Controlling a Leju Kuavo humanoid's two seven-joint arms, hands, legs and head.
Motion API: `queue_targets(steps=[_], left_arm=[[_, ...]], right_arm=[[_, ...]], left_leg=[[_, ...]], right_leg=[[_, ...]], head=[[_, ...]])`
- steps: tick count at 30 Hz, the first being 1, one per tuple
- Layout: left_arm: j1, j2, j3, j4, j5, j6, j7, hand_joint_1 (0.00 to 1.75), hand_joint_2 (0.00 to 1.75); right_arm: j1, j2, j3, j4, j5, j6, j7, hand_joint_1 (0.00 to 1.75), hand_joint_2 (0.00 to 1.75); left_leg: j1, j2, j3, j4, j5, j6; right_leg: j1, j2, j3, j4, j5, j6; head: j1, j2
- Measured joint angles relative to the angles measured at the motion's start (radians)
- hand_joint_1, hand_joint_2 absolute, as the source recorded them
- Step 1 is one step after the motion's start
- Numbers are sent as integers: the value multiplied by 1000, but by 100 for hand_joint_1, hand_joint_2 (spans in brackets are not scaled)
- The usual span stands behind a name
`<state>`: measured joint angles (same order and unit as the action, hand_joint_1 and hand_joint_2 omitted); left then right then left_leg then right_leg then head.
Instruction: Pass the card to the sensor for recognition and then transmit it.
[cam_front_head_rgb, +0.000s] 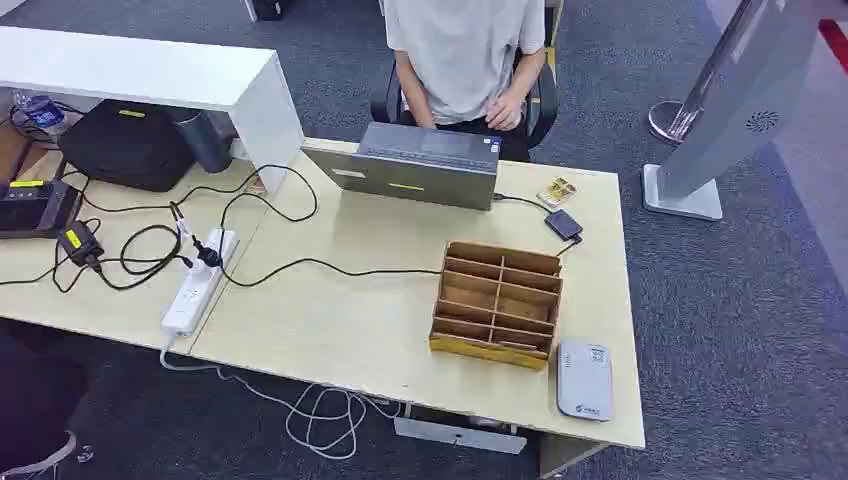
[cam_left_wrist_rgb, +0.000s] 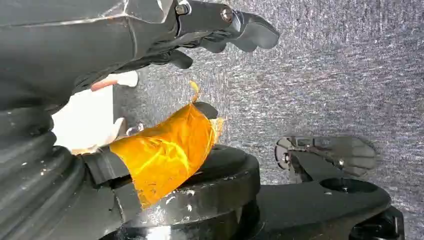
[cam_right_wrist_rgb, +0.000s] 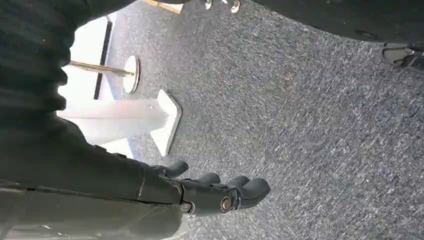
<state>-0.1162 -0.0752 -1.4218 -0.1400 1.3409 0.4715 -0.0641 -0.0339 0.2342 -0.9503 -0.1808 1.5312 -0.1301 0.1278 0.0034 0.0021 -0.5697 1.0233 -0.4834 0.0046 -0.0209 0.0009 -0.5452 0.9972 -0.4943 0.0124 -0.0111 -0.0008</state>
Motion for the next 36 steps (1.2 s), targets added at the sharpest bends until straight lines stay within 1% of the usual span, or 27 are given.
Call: queue_targets(steps=[8,14,18,20,22,24,25,26,27,28,29,30,31,32,33,34,35,36], left_arm=[[0,0,0,0,0,0,0,0,175],[0,-2,0,0,5,8,-2,0,175],[0,-3,0,0,18,20,-4,0,175],[2,-4,0,0,29,24,-13,0,175],[4,-4,2,0,41,24,-24,0,175],[6,-5,6,0,58,24,-42,0,175],[7,-5,10,0,67,24,-53,0,175],[9,-5,12,0,69,24,-55,0,175],[10,-4,12,0,67,28,-63,0,175],[10,-3,12,0,58,24,-63,0,175],[11,0,12,0,45,7,-63,0,175],[13,6,11,0,34,-13,-63,0,175],[15,14,10,0,28,-29,-66,0,175],[17,20,10,0,27,-42,-69,0,175],[20,26,8,1,32,-46,-71,0,175],[23,33,4,2,37,-52,-73,0,175],[25,35,0,2,38,-53,-74,0,175],[26,39,-3,2,38,-54,-76,0,175]], right_arm=[[0,0,0,0,-1,0,0,0,175],[0,0,0,0,-3,-14,-9,0,175],[0,0,-2,0,-48,-89,-37,0,175],[0,0,-11,-3,-77,-161,-63,0,175],[2,0,-26,-7,-110,-258,-120,0,175],[4,0,-40,-16,-148,-375,-209,0,175],[4,2,-53,-25,-175,-432,-263,0,175],[5,3,-58,-29,-184,-447,-282,0,175],[6,2,-82,-53,-238,-491,-379,0,175],[10,-17,-95,-72,-261,-474,-426,0,175],[16,-37,-109,-105,-293,-400,-483,0,175],[30,-72,-119,-172,-314,-286,-502,0,175],[41,-94,-129,-259,-330,-145,-496,0,175],[53,-125,-148,-375,-346,42,-473,0,175],[60,-160,-165,-479,-358,179,-457,0,175],[61,-180,-180,-574,-365,287,-442,0,175],[62,-216,-190,-652,-367,337,-438,0,175],[61,-232,-198,-721,-367,343,-438,0,175]], left_leg=[[0,0,0,0,0,0],[0,0,0,0,0,0],[0,0,0,0,0,0],[0,0,0,0,0,0],[0,0,0,0,0,0],[0,0,0,0,0,0],[0,0,0,0,0,0],[0,0,0,0,0,0],[0,0,0,0,0,0],[-1,0,0,0,0,0],[-2,0,0,0,0,1],[-3,-2,0,0,0,1],[-3,-2,0,0,0,1],[-5,-2,-1,0,-1,2],[-4,-2,-1,0,-1,3],[-7,0,-1,1,-1,3],[-6,1,-2,2,-1,4],[-7,1,-1,2,-2,4]], right_leg=[[0,0,0,0,0,0],[0,0,0,0,0,0],[0,0,0,0,0,0],[0,0,0,0,0,0],[0,0,0,0,0,0],[0,0,0,0,0,0],[0,0,0,0,0,0],[0,0,0,0,0,0],[0,0,0,0,0,0],[-1,0,0,0,0,0],[-2,0,0,0,0,0],[-3,-2,0,0,0,0],[-4,-2,0,0,0,1],[-6,-2,-1,0,0,1],[-6,-2,0,0,1,3],[-7,0,-1,0,1,3],[-7,2,-1,-1,2,4],[-7,2,-1,-1,3,4]], head=[[0,0],[0,0],[0,0],[0,0],[0,0],[0,0],[0,0],[0,0],[0,0],[0,0],[0,0],[-1,0],[-2,0],[1,0],[-2,0],[0,0],[-3,0],[1,0]])
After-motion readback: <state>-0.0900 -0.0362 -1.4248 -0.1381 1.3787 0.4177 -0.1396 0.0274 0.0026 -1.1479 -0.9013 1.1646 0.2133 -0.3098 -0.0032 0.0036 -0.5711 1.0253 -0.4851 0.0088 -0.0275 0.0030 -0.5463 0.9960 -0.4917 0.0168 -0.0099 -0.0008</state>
